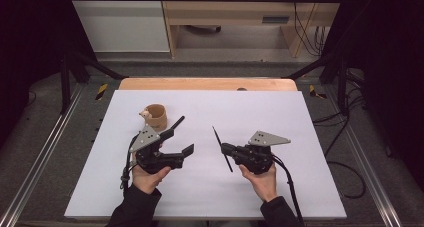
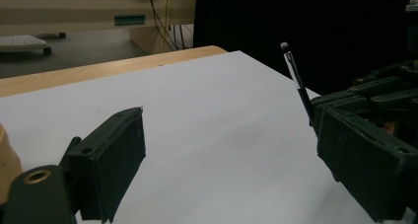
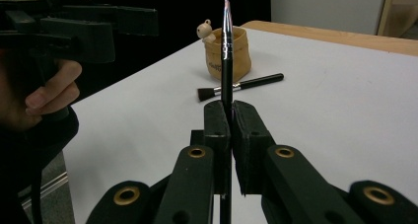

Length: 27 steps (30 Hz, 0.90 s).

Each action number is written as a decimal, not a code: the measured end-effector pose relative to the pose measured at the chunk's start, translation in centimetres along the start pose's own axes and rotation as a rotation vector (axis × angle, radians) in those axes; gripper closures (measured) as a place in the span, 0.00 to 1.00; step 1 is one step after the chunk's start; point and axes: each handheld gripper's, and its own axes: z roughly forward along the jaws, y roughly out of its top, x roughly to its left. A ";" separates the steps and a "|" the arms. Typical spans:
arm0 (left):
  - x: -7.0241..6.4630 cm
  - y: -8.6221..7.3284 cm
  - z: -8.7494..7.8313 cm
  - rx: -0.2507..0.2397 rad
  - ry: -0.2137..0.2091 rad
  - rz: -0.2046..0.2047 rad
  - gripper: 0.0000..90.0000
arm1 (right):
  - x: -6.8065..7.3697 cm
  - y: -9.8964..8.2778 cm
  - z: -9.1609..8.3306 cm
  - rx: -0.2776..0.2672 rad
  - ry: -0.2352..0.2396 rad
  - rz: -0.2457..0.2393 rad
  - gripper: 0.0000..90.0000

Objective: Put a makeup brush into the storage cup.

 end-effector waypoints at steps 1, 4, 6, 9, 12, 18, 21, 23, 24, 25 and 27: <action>-0.1 0.1 0.1 -0.002 -0.005 0.000 0.12 | 0.0 0.0 0.0 0.001 0.004 -0.003 0.95; -0.3 0.2 0.4 -0.010 -0.013 -0.002 0.12 | 0.1 0.0 0.1 0.000 0.006 -0.004 0.95; -0.5 0.4 0.5 -0.015 -0.020 -0.006 0.12 | 0.2 0.0 0.1 -0.001 0.009 -0.002 0.95; -0.8 0.5 0.8 -0.025 -0.029 -0.013 0.13 | 0.3 0.1 0.1 -0.005 0.011 -0.004 0.95; -1.0 0.6 1.1 -0.029 -0.038 -0.018 0.14 | 0.3 0.1 0.0 -0.009 0.014 -0.006 0.95; -1.4 0.7 1.6 -0.039 -0.053 -0.025 0.15 | 0.4 0.1 0.0 -0.014 0.015 -0.006 0.95; -1.6 0.6 2.0 -0.041 -0.062 -0.031 0.16 | 0.4 0.1 0.0 -0.017 0.016 -0.008 0.95; -1.7 0.6 2.1 -0.041 -0.065 -0.032 0.16 | 0.5 0.2 0.0 -0.021 0.015 -0.010 0.95; -1.8 0.6 2.2 -0.042 -0.068 -0.035 0.16 | 0.5 0.2 0.0 -0.022 0.017 -0.009 0.95; -1.8 0.6 2.3 -0.044 -0.072 -0.036 0.17 | 0.5 0.2 0.0 -0.023 0.017 -0.007 0.95; -1.9 0.6 2.4 -0.042 -0.077 -0.041 0.18 | 0.5 0.2 0.0 -0.025 0.016 -0.009 0.95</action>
